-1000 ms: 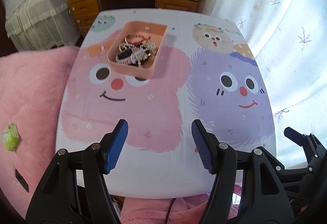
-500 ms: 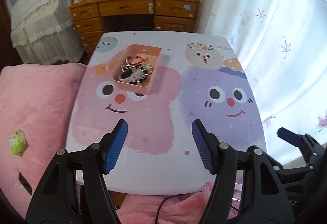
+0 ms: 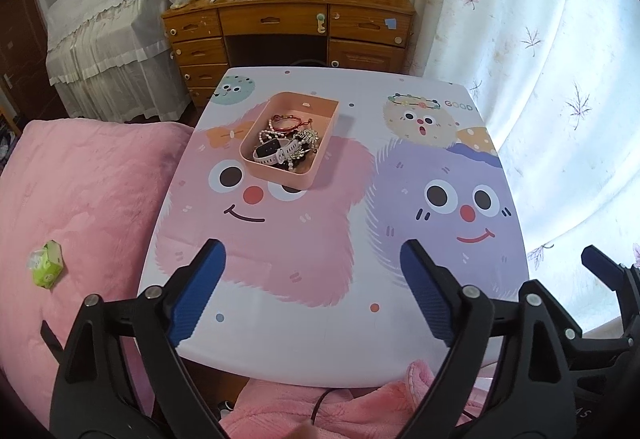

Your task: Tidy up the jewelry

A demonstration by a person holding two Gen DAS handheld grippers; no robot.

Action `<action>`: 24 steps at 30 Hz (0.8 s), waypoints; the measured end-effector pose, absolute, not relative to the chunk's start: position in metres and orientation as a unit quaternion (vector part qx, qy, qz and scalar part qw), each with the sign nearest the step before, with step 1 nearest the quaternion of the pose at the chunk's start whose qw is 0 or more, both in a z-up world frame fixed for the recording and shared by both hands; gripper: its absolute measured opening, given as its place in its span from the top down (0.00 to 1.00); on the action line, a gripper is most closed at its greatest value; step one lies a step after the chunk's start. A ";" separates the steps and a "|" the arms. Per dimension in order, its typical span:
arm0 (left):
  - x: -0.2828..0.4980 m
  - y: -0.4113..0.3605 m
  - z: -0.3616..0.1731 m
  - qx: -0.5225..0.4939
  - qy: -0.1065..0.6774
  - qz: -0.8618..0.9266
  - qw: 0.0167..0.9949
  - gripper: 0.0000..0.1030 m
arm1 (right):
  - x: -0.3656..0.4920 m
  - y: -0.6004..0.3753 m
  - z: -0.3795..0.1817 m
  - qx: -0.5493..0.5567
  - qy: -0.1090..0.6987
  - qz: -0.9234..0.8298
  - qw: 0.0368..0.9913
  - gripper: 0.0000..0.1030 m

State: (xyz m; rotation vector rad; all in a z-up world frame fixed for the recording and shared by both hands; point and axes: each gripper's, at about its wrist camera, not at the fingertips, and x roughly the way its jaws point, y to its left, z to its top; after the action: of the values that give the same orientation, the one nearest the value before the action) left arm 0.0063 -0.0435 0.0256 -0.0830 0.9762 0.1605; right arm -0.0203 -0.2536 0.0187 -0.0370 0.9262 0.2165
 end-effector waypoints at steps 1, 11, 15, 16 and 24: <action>0.007 -0.043 0.026 -0.036 0.469 0.080 0.879 0.03 | -0.019 -0.252 0.020 -0.019 0.444 0.108 0.890 0.01; 0.010 -0.040 0.026 -0.027 0.464 0.091 0.881 0.00 | -0.008 -0.250 0.020 -0.011 0.443 0.118 0.889 0.00; 0.009 -0.037 0.025 -0.030 0.465 0.094 0.880 0.00 | -0.006 -0.252 0.018 -0.006 0.446 0.117 0.887 0.00; 0.009 -0.037 0.024 -0.029 0.465 0.095 0.879 0.00 | -0.006 -0.252 0.018 -0.008 0.446 0.116 0.888 0.00; 0.007 -0.036 0.024 -0.028 0.463 0.095 0.881 0.00 | -0.006 -0.250 0.015 -0.008 0.447 0.117 0.887 0.00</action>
State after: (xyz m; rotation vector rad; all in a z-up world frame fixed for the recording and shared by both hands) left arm 0.0074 -0.0364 0.0241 -0.0575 0.9641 0.1979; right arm -0.0061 -0.2497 0.0146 -0.0163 0.9293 0.2439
